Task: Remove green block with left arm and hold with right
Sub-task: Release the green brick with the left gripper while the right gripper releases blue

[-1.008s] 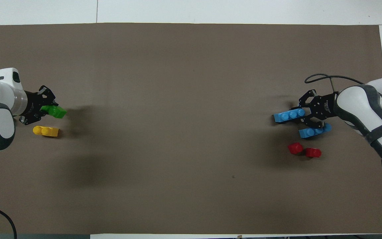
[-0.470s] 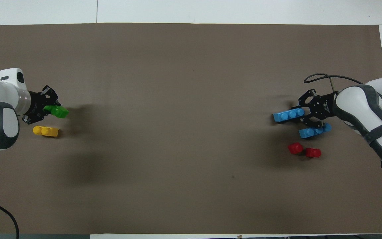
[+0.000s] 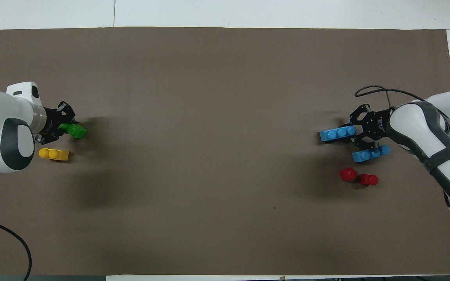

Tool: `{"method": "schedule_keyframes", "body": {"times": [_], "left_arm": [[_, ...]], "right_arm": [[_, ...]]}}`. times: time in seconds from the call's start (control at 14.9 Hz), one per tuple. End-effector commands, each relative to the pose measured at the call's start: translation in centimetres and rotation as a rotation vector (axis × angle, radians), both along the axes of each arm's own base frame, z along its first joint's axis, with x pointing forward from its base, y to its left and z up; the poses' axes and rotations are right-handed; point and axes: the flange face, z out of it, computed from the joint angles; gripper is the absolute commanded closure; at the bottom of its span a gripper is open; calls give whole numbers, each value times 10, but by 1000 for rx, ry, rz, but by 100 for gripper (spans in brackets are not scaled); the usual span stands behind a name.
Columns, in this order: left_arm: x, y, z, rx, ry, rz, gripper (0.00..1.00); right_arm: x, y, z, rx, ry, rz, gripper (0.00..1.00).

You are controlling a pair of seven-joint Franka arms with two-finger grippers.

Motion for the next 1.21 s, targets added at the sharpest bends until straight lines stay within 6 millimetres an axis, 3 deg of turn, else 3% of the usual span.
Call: {"method": "schedule_keyframes", "body": {"times": [0.0, 0.07, 0.27, 0.4, 0.47, 0.81, 1.14], "left_arm": [[4, 8, -2, 4, -7, -62, 23], [4, 9, 1, 6, -7, -90, 0], [14, 7, 23, 5, 2, -107, 0], [21, 3, 43, 1, 21, -118, 0], [22, 2, 52, 1, 35, -126, 0], [9, -19, 108, 99, 46, -280, 0], [-7, -18, 166, 103, 89, -551, 0]], "right_arm": [[-7, 17, -14, -29, 15, -18, 100], [-7, 18, -15, -33, 10, -19, 100], [-7, 17, -15, -33, 11, -23, 100], [-7, 17, -15, -33, 11, -23, 52], [-7, 17, -14, -31, 13, -21, 35], [-3, 12, -8, -49, 9, 1, 19], [7, 13, 15, -41, 37, 4, 13]]}}
